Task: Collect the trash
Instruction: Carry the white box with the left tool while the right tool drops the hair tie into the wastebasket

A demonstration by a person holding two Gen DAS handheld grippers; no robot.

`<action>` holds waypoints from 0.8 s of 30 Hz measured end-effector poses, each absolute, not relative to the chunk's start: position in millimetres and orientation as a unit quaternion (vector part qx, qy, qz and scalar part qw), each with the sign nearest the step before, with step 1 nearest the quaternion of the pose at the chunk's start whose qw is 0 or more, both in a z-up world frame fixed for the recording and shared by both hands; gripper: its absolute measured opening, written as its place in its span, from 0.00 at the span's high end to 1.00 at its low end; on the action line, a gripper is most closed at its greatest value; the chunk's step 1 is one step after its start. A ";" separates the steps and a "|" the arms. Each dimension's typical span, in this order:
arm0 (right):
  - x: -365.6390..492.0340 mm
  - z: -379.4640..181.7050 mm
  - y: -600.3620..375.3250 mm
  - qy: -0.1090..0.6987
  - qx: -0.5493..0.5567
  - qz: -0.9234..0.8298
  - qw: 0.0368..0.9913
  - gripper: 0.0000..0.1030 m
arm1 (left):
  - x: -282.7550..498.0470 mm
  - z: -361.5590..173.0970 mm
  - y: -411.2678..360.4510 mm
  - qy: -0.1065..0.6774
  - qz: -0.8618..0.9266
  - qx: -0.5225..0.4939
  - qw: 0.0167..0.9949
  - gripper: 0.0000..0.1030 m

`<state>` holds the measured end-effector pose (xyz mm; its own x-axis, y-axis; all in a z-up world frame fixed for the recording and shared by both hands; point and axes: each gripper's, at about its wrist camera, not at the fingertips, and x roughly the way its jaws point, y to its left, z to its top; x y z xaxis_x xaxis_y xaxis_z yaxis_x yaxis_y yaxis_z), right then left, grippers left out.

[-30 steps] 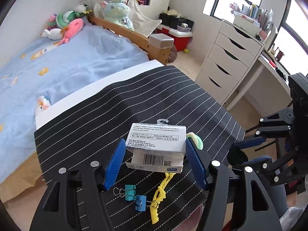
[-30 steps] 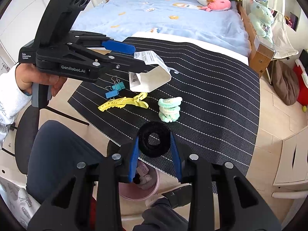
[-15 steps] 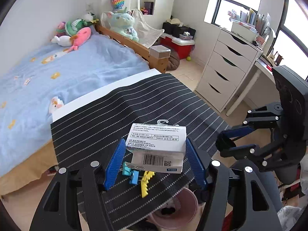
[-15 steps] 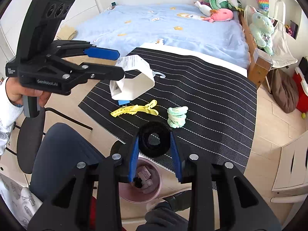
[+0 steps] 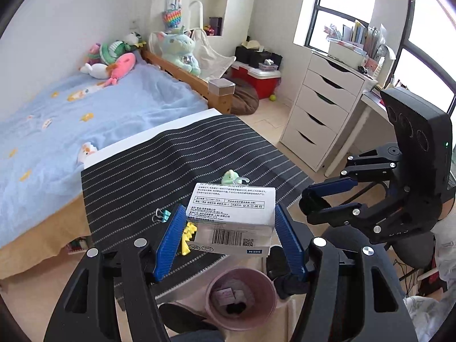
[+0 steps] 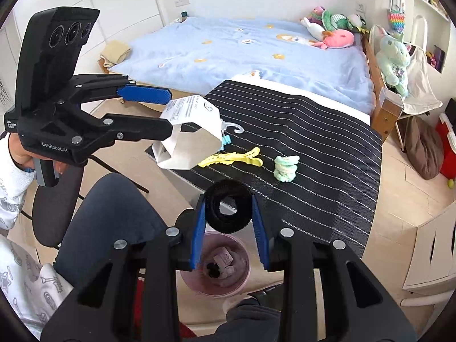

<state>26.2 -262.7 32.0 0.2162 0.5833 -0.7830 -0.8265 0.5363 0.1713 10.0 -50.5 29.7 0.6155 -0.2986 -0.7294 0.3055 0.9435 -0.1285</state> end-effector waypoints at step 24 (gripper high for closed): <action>-34.5 2.1 -258.3 0.449 -0.141 0.497 0.729 0.51 | -66.1 21.5 -40.1 0.397 -0.151 -0.048 0.904 0.40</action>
<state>-34.5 -258.3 2.1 0.1030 0.5984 -0.7945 -0.8510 0.4665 0.2411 -66.1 -40.1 21.5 0.6387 -0.3112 -0.7037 0.2346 0.9498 -0.2071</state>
